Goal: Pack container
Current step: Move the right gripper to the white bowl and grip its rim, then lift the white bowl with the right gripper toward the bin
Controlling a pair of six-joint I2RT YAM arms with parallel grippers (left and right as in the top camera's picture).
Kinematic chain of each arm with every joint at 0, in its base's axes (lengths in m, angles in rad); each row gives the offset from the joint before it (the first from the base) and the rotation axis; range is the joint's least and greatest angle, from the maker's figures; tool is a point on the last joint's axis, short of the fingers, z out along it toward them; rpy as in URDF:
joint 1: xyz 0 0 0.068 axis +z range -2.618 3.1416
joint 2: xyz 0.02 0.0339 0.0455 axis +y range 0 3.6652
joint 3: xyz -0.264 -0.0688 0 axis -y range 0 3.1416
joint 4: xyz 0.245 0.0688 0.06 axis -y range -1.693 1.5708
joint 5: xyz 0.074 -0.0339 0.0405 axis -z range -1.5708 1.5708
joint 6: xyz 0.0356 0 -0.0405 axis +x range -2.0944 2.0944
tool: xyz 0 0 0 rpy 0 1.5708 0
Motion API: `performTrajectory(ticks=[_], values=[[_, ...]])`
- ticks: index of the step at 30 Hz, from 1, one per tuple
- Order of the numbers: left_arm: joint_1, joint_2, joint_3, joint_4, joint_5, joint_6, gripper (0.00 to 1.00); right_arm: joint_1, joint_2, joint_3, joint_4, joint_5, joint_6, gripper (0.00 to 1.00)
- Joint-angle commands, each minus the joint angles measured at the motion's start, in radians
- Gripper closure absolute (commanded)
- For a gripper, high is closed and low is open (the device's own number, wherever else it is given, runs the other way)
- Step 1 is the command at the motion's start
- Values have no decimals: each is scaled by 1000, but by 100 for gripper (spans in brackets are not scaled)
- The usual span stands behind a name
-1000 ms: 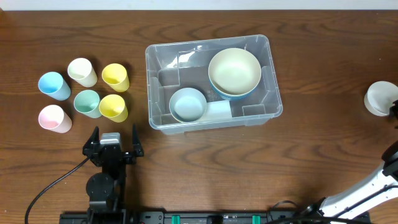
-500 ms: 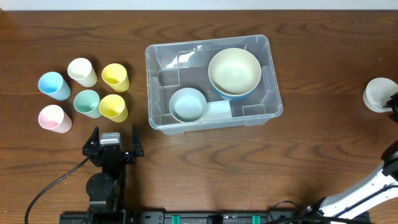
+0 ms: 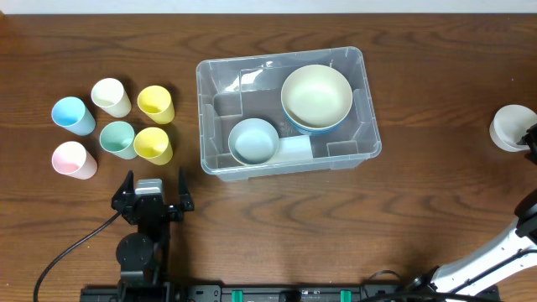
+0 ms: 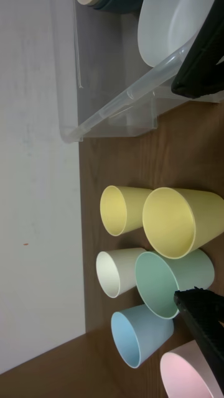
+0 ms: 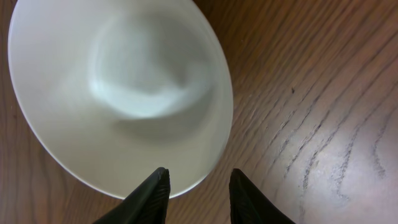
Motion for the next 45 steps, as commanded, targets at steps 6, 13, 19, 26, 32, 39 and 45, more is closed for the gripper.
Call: performTrajectory(ticks=[6, 13, 19, 26, 32, 39, 45], values=[[5, -5, -23, -32, -23, 17, 2, 10, -2, -92, 92, 21, 21, 68], [5, -5, -23, -32, -23, 17, 2, 13, -3, -112, 121, 17, 28, 81], [5, -5, -23, -32, -23, 17, 2, 22, -7, -105, 100, -10, 28, 99], [5, -5, -23, -32, -23, 17, 2, 74, -80, -75, 54, -16, 24, 99], [4, -5, -23, -32, -23, 17, 2, 175, -230, -15, 19, -70, -4, 99], [5, -5, -23, -32, -23, 17, 2, 401, -457, 43, -10, -209, -36, 99], [5, -5, -23, -32, -23, 17, 2, 675, -536, 43, -9, -190, -6, 99]])
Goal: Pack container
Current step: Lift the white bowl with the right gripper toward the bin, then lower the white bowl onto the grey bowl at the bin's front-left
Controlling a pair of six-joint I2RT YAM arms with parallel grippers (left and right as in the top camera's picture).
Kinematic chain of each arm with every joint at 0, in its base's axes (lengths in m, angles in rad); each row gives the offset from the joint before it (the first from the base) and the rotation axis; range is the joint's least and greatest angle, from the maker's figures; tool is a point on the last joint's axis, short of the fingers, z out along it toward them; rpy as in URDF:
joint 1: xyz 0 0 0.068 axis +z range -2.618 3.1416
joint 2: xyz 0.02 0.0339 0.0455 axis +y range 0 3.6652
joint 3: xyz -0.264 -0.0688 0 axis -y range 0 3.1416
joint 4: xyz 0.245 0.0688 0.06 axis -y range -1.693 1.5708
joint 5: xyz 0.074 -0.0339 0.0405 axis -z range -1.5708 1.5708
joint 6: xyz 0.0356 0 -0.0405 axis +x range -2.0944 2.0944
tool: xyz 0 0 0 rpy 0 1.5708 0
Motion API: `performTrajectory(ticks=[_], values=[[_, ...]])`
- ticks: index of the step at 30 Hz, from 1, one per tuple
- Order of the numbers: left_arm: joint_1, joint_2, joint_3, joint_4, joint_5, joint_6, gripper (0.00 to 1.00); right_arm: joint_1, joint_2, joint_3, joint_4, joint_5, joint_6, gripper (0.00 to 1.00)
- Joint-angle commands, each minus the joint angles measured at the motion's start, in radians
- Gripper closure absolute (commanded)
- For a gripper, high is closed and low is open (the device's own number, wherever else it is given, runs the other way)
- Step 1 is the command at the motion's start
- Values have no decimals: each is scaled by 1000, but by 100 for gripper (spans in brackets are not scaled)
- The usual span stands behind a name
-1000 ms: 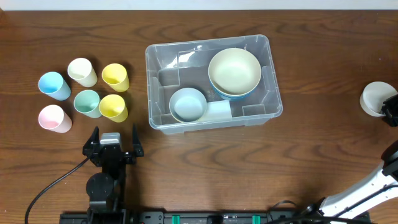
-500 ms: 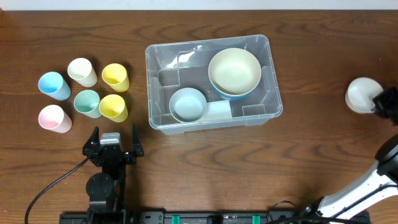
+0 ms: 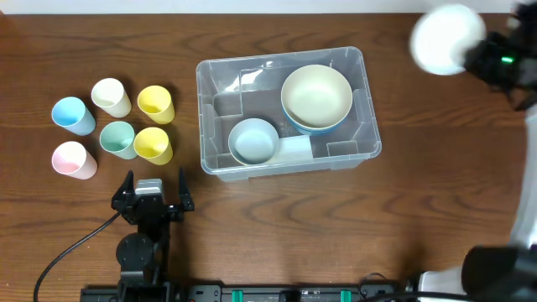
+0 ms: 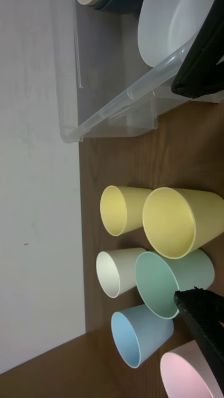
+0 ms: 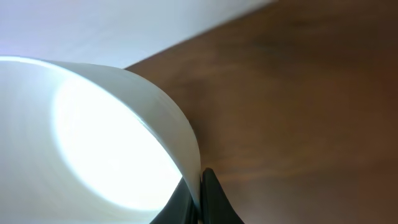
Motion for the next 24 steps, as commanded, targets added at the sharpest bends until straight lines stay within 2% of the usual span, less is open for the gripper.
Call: performTrajectory(ticks=[1, 5, 14, 24], values=[[4, -5, -23, -32, -23, 17, 2, 145, -1, 0, -8, -17, 15, 99], [5, -5, -23, -32, -22, 17, 2, 342, 38, 0, -5, 37, 49, 99], [4, -5, -23, -32, -23, 17, 2, 640, 189, 0, 26, 88, 98, 99], [5, -5, -23, -32, -23, 17, 2, 811, 368, 0, 31, 92, 131, 99]])
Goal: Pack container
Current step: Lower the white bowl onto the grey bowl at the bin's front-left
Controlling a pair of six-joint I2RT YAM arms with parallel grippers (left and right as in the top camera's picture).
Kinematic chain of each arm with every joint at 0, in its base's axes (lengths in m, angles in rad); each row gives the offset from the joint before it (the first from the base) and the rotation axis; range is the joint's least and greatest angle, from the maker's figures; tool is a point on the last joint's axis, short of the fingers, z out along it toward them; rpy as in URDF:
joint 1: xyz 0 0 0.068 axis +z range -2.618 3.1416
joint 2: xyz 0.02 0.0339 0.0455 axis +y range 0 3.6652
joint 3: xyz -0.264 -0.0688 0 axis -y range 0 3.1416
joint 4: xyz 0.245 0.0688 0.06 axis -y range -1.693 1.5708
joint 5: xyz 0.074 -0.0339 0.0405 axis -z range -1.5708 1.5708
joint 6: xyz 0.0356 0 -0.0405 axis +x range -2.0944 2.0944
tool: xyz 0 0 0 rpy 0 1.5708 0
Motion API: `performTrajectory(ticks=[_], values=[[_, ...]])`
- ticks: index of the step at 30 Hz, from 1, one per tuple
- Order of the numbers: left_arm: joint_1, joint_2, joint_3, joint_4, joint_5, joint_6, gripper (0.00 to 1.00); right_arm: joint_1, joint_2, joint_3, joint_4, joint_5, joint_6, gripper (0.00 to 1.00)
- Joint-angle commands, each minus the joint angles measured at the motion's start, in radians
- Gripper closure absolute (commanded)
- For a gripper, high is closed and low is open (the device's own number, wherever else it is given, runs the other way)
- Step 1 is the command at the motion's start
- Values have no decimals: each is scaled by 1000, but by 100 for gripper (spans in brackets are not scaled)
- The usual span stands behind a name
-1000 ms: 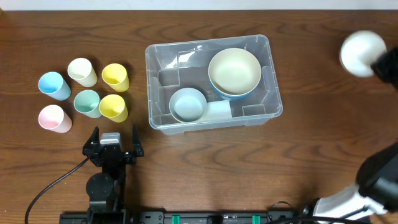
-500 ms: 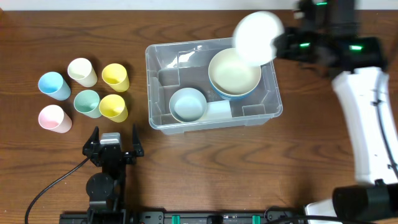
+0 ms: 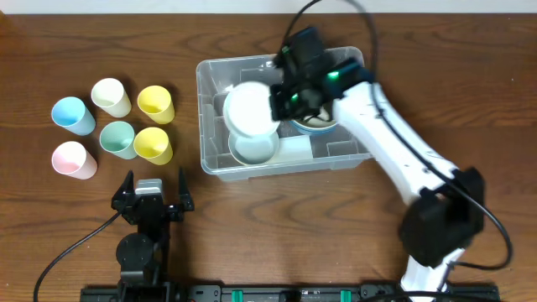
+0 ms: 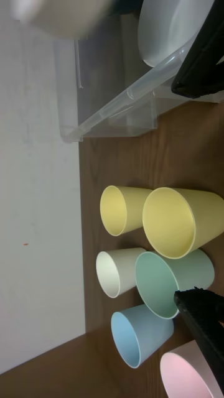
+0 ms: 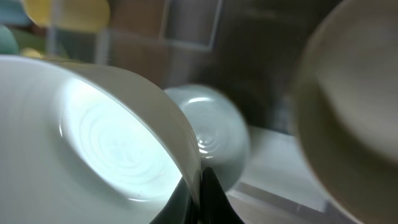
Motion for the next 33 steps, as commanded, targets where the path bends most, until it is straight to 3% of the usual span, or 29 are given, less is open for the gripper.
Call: performTrajectory(ticks=[1, 33], values=[[4, -5, -23, -32, -23, 17, 2, 41, 34, 0, -1, 12, 22, 99], [5, -5, -23, -32, -23, 17, 2, 72, 119, 0, -26, 176, 38, 99]])
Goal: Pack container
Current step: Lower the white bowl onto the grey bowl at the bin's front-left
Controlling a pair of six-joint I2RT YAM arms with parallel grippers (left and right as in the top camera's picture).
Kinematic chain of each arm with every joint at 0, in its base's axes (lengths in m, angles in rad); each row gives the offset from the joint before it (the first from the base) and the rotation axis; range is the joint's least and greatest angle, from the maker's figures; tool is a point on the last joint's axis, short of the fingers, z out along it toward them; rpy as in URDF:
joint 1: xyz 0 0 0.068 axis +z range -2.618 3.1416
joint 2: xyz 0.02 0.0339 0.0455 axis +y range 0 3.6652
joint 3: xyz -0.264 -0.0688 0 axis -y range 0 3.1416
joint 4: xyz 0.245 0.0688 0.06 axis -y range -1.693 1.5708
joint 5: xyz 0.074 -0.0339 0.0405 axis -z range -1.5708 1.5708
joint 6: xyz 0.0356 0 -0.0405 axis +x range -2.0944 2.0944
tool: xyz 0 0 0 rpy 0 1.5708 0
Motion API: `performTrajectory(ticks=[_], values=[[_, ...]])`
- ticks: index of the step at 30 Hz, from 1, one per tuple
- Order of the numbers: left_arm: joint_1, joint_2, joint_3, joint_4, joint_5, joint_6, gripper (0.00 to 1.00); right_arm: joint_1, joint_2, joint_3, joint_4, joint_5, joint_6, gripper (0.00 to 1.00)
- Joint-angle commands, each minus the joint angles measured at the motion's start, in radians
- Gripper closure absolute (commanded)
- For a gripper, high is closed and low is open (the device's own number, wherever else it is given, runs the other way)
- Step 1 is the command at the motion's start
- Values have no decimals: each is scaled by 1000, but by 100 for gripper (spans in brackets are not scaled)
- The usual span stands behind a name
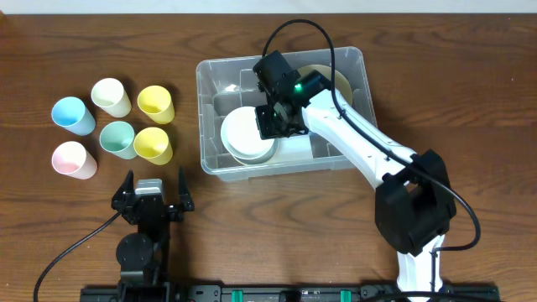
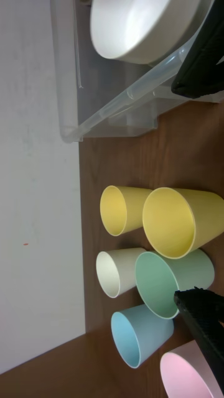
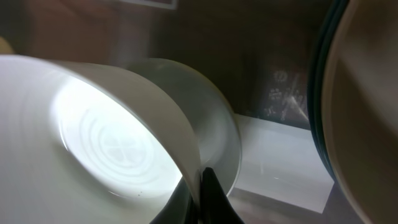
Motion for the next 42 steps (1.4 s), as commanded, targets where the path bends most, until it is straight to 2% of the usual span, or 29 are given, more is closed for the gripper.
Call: performTrajectory(ticks=[1, 17, 19, 21, 23, 33, 42], values=[[5, -5, -23, -32, -23, 17, 2, 1, 11, 1, 3, 29, 16, 99], [5, -5, -23, -32, -23, 17, 2, 0, 12, -32, -10, 71, 16, 99], [5, -5, -23, -32, -23, 17, 2, 0, 12, -32, -8, 71, 15, 91], [5, -5, -23, -32, -23, 17, 2, 1, 12, -32, -6, 71, 15, 76], [5, -5, -23, -32, -23, 17, 2, 0, 12, -33, -8, 71, 15, 67], [4, -5, -23, -32, -23, 17, 2, 1, 12, -32, -24, 71, 84, 67], [5, -5, -23, -32, -23, 17, 2, 3, 12, -42, -25, 79, 90, 67]])
